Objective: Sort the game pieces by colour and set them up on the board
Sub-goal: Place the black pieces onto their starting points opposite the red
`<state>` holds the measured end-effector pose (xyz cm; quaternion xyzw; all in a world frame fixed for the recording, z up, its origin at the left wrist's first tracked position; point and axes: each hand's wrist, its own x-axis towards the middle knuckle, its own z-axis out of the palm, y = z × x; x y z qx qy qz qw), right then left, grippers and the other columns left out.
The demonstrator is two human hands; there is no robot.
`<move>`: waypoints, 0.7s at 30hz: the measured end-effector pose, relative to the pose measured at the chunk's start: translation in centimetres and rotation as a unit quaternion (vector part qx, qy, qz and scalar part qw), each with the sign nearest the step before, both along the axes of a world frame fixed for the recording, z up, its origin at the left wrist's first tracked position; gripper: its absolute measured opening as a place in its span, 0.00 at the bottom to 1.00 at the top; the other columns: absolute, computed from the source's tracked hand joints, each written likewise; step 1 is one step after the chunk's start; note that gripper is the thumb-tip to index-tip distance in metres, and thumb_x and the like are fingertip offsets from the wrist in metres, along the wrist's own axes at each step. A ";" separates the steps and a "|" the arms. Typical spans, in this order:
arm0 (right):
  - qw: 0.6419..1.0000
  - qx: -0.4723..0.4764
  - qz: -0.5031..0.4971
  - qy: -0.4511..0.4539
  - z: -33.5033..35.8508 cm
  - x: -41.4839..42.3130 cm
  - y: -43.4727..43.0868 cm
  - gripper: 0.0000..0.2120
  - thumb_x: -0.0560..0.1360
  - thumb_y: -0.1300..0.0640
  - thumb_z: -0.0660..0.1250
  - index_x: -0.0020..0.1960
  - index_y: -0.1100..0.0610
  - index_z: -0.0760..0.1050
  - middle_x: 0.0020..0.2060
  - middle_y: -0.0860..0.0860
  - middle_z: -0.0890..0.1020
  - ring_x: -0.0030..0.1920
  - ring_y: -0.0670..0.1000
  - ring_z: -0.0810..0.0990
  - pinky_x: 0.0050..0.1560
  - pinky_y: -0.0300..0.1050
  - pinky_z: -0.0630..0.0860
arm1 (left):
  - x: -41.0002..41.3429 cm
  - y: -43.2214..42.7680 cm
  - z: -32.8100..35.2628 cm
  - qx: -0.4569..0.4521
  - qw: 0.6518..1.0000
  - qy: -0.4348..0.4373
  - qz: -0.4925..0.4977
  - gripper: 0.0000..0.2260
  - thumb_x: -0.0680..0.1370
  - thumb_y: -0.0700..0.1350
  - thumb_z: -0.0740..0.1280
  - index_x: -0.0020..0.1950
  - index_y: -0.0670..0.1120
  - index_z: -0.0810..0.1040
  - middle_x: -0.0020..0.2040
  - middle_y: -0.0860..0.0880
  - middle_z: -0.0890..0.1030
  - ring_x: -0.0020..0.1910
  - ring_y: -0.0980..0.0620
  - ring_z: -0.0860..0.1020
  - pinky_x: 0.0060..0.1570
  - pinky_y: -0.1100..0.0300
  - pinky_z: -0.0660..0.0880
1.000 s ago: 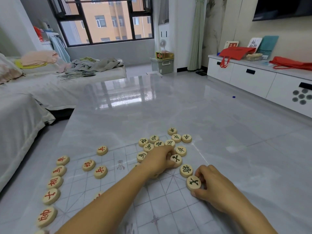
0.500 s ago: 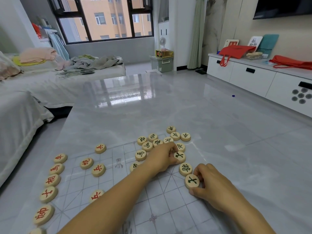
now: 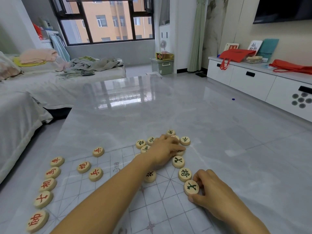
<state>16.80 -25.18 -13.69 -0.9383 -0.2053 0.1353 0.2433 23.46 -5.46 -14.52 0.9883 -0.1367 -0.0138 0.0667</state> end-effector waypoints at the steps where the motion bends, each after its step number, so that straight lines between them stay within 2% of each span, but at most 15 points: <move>1: 1.000 -0.001 0.002 -0.001 0.0 0.0 0.0 0.15 0.70 0.45 0.67 0.52 0.47 0.66 0.49 0.44 0.70 0.46 0.46 0.73 0.45 0.40 0.71 | -0.1 0.5 -0.2 -0.010 1.000 -0.013 0.010 0.16 0.81 0.48 0.56 0.68 0.57 0.70 0.73 0.52 0.64 0.68 0.45 0.60 0.61 0.55 0.59; 4: 1.000 -0.001 0.004 0.000 0.0 0.1 -0.1 0.15 0.71 0.45 0.67 0.52 0.47 0.66 0.49 0.44 0.69 0.45 0.46 0.73 0.45 0.40 0.71 | -0.3 2.3 -1.0 -0.033 0.998 -0.050 0.035 0.16 0.81 0.49 0.56 0.68 0.57 0.70 0.73 0.51 0.64 0.69 0.45 0.60 0.63 0.56 0.58; 6: 1.000 0.001 0.003 0.004 0.0 0.1 -0.1 0.14 0.71 0.45 0.67 0.51 0.48 0.66 0.48 0.44 0.69 0.45 0.46 0.73 0.45 0.41 0.72 | -0.7 3.3 -0.9 -0.036 0.997 -0.037 0.055 0.17 0.81 0.48 0.56 0.70 0.57 0.67 0.74 0.50 0.62 0.70 0.46 0.59 0.65 0.55 0.58; 8: 1.000 0.000 0.005 0.007 0.0 0.1 -0.1 0.14 0.71 0.46 0.67 0.51 0.48 0.66 0.48 0.44 0.69 0.44 0.45 0.73 0.44 0.41 0.72 | -1.6 4.4 -0.3 -0.081 0.993 -0.022 0.084 0.20 0.80 0.47 0.58 0.72 0.55 0.64 0.74 0.50 0.62 0.71 0.46 0.58 0.68 0.52 0.58; 10: 1.000 -0.001 0.006 0.008 0.0 0.1 -0.1 0.14 0.71 0.46 0.67 0.51 0.48 0.66 0.47 0.44 0.69 0.44 0.45 0.73 0.44 0.40 0.71 | -3.2 5.7 0.4 -0.143 0.985 -0.023 0.092 0.21 0.78 0.51 0.62 0.70 0.54 0.66 0.70 0.50 0.67 0.69 0.48 0.61 0.69 0.51 0.61; 11: 1.000 -0.002 0.006 0.008 0.0 0.1 -0.1 0.14 0.70 0.46 0.67 0.51 0.48 0.66 0.47 0.44 0.69 0.44 0.45 0.73 0.43 0.40 0.71 | -4.3 6.2 0.6 -0.156 0.984 -0.013 0.081 0.23 0.75 0.57 0.63 0.68 0.53 0.69 0.68 0.50 0.69 0.68 0.49 0.63 0.68 0.50 0.62; 12: 1.000 -0.002 0.006 0.009 0.0 0.1 -0.1 0.14 0.70 0.46 0.68 0.51 0.48 0.66 0.47 0.44 0.69 0.44 0.45 0.73 0.42 0.39 0.70 | -5.5 6.6 0.7 -0.149 0.987 0.006 0.065 0.28 0.71 0.65 0.61 0.67 0.54 0.70 0.68 0.50 0.69 0.67 0.50 0.63 0.69 0.51 0.62; 14: 1.000 -0.001 0.007 0.012 0.1 0.1 0.0 0.14 0.70 0.46 0.68 0.51 0.48 0.66 0.47 0.44 0.69 0.43 0.45 0.73 0.40 0.38 0.69 | -7.9 6.6 0.1 -0.088 0.994 0.052 0.041 0.41 0.63 0.76 0.52 0.71 0.57 0.64 0.73 0.51 0.60 0.72 0.51 0.55 0.72 0.51 0.55; 16: 1.000 0.000 0.007 0.017 0.2 0.0 0.0 0.15 0.70 0.46 0.68 0.51 0.48 0.66 0.47 0.44 0.69 0.43 0.45 0.73 0.41 0.38 0.69 | -9.4 6.1 -1.2 -0.014 0.998 0.057 0.035 0.45 0.61 0.78 0.40 0.74 0.59 0.54 0.77 0.54 0.49 0.75 0.52 0.46 0.74 0.49 0.48; 18: 1.000 0.002 0.004 0.022 0.4 -0.1 0.0 0.16 0.69 0.45 0.69 0.51 0.49 0.66 0.48 0.44 0.69 0.45 0.45 0.73 0.43 0.40 0.71 | -9.3 5.9 -2.3 0.007 0.997 0.045 0.056 0.48 0.58 0.77 0.30 0.75 0.59 0.50 0.78 0.53 0.44 0.76 0.51 0.42 0.74 0.47 0.47; 19: 1.000 0.002 0.003 0.024 0.4 -0.1 0.1 0.17 0.69 0.44 0.69 0.51 0.49 0.66 0.48 0.44 0.70 0.45 0.45 0.73 0.44 0.40 0.71 | -8.9 5.9 -2.6 0.003 0.997 0.038 0.071 0.50 0.58 0.77 0.28 0.75 0.58 0.50 0.78 0.52 0.44 0.76 0.50 0.43 0.74 0.48 0.47; 21: 1.000 -0.002 0.003 0.026 0.5 -0.2 0.0 0.16 0.70 0.44 0.68 0.51 0.48 0.66 0.48 0.44 0.70 0.46 0.46 0.73 0.45 0.40 0.71 | -7.7 6.4 -2.9 -0.021 0.995 0.029 0.096 0.48 0.60 0.78 0.32 0.75 0.57 0.51 0.78 0.50 0.47 0.76 0.49 0.45 0.75 0.50 0.48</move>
